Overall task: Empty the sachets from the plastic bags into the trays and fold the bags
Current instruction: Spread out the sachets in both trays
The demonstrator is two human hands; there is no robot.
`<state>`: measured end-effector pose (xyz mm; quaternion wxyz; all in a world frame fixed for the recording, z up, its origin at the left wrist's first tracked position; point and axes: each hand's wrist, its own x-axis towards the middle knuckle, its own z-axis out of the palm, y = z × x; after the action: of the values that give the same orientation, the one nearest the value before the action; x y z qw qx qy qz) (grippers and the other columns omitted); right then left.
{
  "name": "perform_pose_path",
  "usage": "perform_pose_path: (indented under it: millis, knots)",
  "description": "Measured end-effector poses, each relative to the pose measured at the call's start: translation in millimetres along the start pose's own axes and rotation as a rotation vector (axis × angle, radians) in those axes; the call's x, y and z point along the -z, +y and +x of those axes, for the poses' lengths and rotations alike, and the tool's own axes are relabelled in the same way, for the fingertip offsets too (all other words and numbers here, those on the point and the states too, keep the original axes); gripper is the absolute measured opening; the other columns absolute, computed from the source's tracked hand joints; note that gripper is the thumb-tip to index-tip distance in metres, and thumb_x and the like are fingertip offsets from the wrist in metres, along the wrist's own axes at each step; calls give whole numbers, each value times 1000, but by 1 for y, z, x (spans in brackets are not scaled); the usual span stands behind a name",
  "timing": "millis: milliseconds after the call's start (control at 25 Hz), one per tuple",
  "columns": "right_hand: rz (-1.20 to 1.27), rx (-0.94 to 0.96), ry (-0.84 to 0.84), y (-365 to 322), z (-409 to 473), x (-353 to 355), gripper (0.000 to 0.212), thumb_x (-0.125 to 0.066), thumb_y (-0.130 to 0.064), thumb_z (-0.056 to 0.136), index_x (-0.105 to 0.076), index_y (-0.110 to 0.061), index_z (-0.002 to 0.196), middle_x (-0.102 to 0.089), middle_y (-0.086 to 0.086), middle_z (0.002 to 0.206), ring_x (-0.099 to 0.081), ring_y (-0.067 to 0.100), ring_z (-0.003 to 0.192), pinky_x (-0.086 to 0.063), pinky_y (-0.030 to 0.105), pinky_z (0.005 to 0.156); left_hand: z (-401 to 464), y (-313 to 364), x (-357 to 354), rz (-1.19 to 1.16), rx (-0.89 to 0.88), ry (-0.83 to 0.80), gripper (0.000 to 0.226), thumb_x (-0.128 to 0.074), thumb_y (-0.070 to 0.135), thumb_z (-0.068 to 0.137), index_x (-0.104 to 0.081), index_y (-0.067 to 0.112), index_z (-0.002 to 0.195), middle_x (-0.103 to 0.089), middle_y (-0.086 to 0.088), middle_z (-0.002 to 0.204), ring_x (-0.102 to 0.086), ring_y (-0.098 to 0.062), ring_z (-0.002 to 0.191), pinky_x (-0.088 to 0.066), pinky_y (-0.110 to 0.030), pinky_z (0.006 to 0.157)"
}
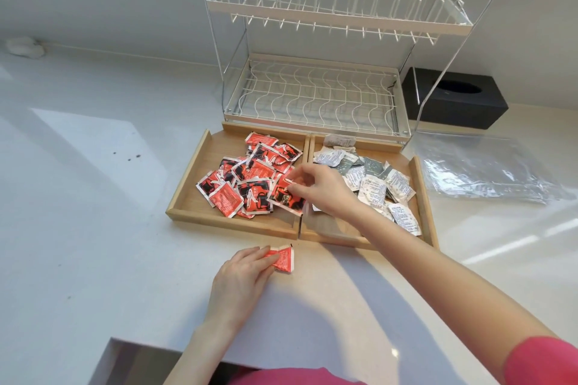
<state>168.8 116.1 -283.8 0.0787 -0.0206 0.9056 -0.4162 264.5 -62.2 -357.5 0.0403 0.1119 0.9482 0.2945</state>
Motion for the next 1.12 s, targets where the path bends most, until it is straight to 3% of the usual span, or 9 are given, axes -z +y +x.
perform_pose_path:
  millis: [200,360,440,560,640,800,920,1000,1120]
  knots:
    - [-164,36,-70,-1,27,-27,24,-57,-10,85,-58,-12,109,-62,7,106,-57,20,94,-47,32,81,1,3,3,-86,25,35,26,-60,23,84,-66,28,108,-63,6,122,-54,-9,117,-38,-22,96]
    - [-503,183,-93,9,27,-43,26,-52,-14,87,-48,-9,112,-55,11,113,-54,29,100,-46,38,72,-1,7,17,-224,-52,155,27,-68,14,78,-69,22,104,-69,4,110,-64,-10,101,-42,-15,87]
    - [-579,225,-79,9,27,-46,24,-51,-14,87,-48,-9,111,-56,11,110,-54,29,100,-42,37,71,1,8,25,-275,-95,239,29,-66,12,79,-68,22,106,-67,13,106,-62,4,97,-45,-9,82]
    - [-589,178,-78,12,29,-45,25,-52,-20,87,-49,-11,110,-58,9,111,-52,28,107,-37,39,86,19,6,37,-337,-117,334,28,-62,7,81,-67,16,107,-61,24,101,-55,20,94,-38,3,79]
    - [-574,121,-76,16,29,-44,28,-53,-25,87,-49,-13,112,-57,8,116,-49,26,112,-33,41,90,38,1,44,-316,-114,323,28,-60,6,83,-66,14,108,-63,16,108,-57,9,103,-39,-3,88]
    - [-534,96,-56,18,27,-44,30,-54,-25,87,-49,-14,114,-56,7,117,-48,25,113,-31,40,93,75,-11,45,-35,-74,273,26,-59,7,83,-65,6,108,-67,-11,114,-59,-23,111,-41,-31,98]
    - [-539,95,-43,17,25,-45,32,-53,-23,86,-47,-12,116,-55,8,119,-47,26,114,-30,41,93,90,-16,41,47,-14,139,32,-55,9,86,-60,8,117,-60,-12,126,-51,-27,120,-39,-37,101]
    - [-576,124,-7,18,23,-48,36,-52,-22,85,-45,-11,119,-52,10,121,-45,28,115,-30,40,92,95,-20,38,100,-57,134,39,-56,15,85,-53,14,124,-55,-13,129,-47,-30,123,-37,-44,101]
    - [-622,188,44,22,20,-49,47,-51,-24,86,-39,-14,130,-46,10,130,-38,27,123,-26,40,101,97,-20,34,211,-63,60,50,-46,32,90,-33,26,138,-32,-9,148,-21,-31,139,-17,-51,111]
